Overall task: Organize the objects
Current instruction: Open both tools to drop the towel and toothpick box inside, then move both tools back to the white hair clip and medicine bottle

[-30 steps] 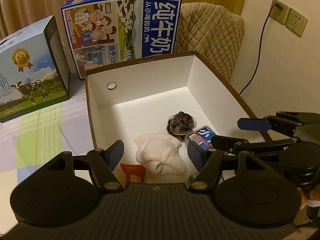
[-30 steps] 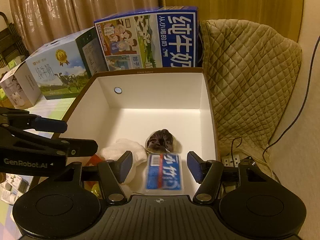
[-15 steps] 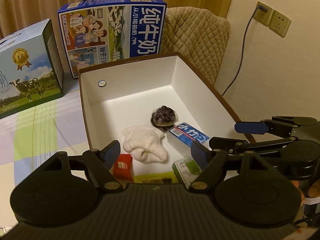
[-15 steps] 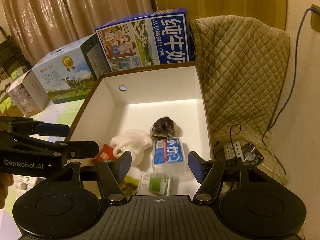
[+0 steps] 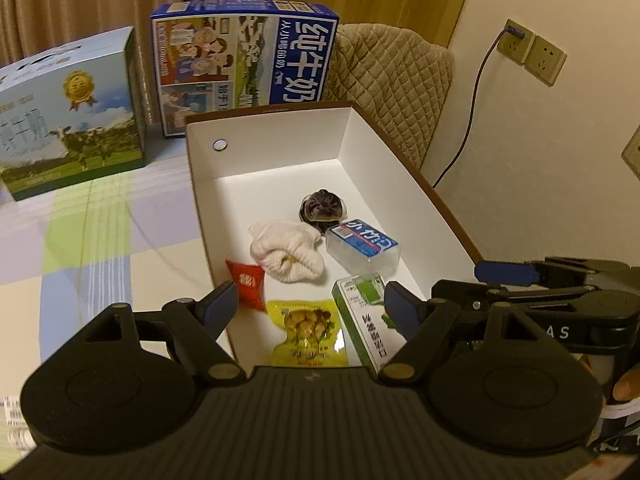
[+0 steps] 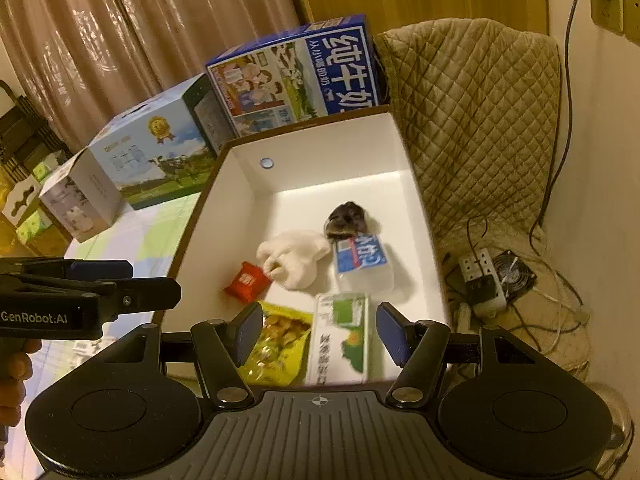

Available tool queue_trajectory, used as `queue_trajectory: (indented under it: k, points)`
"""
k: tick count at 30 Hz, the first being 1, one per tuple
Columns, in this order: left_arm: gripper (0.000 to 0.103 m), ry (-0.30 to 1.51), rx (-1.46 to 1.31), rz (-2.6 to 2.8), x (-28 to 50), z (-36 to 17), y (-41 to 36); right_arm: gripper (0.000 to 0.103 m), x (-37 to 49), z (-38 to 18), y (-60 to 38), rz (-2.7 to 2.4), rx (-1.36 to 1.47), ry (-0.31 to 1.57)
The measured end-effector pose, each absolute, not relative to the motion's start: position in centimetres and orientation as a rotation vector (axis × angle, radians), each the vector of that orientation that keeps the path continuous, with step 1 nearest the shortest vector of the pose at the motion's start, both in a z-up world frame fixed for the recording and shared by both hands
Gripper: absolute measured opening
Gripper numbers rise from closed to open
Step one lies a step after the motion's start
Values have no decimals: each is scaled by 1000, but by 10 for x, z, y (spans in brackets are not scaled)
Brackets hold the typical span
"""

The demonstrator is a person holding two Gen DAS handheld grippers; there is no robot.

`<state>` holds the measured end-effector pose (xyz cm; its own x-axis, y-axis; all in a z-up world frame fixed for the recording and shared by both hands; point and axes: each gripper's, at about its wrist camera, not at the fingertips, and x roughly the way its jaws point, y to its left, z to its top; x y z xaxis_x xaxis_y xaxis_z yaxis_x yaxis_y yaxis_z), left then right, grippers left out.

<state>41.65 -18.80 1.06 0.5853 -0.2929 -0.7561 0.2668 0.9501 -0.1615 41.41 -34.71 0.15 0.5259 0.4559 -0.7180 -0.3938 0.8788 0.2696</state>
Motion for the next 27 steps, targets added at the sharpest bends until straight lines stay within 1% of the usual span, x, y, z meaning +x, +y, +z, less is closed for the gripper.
queue_trajectory:
  k: [11,27]
  points:
    - [77,886,-57,-303,369,17,-164,60,369,9,-337,541,97,891]
    - [77,918,-105,-239,302,11,-105,60,310,2,-305,580,87,937]
